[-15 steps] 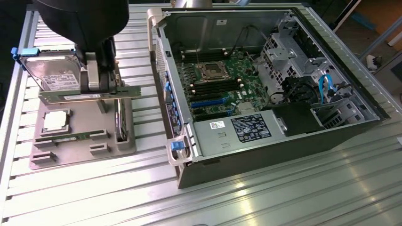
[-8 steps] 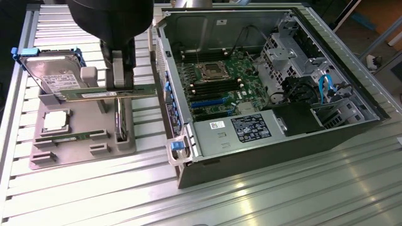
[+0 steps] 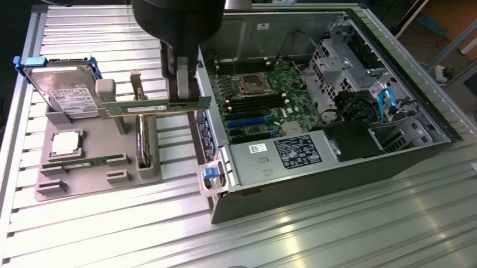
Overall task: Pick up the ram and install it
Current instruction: 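Pick up the ram and move it above insertion slot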
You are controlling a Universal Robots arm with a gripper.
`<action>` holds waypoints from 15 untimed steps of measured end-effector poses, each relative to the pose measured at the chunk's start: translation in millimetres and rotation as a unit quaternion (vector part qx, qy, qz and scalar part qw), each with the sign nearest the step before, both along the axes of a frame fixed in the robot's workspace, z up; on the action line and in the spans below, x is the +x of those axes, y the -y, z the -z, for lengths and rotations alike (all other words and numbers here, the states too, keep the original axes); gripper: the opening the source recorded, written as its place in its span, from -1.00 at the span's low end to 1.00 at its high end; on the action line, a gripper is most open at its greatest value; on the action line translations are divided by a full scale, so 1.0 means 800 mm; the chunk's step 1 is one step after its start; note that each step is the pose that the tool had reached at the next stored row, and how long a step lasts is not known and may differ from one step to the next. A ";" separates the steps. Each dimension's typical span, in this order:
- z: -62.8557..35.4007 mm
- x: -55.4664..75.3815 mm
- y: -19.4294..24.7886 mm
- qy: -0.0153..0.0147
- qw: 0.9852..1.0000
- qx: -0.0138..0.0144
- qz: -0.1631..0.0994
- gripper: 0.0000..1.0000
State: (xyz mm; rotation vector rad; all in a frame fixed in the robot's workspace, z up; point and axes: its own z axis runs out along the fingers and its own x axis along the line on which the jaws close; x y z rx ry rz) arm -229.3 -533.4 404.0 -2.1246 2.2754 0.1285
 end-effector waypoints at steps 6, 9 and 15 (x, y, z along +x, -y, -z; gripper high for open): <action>0.000 0.027 0.0000 0.000 1.000 0.000 0.000 -0.76; 0.000 0.039 0.0000 0.000 1.000 0.000 0.000 -0.76; 0.000 0.068 0.0000 0.000 1.000 0.000 0.000 -0.76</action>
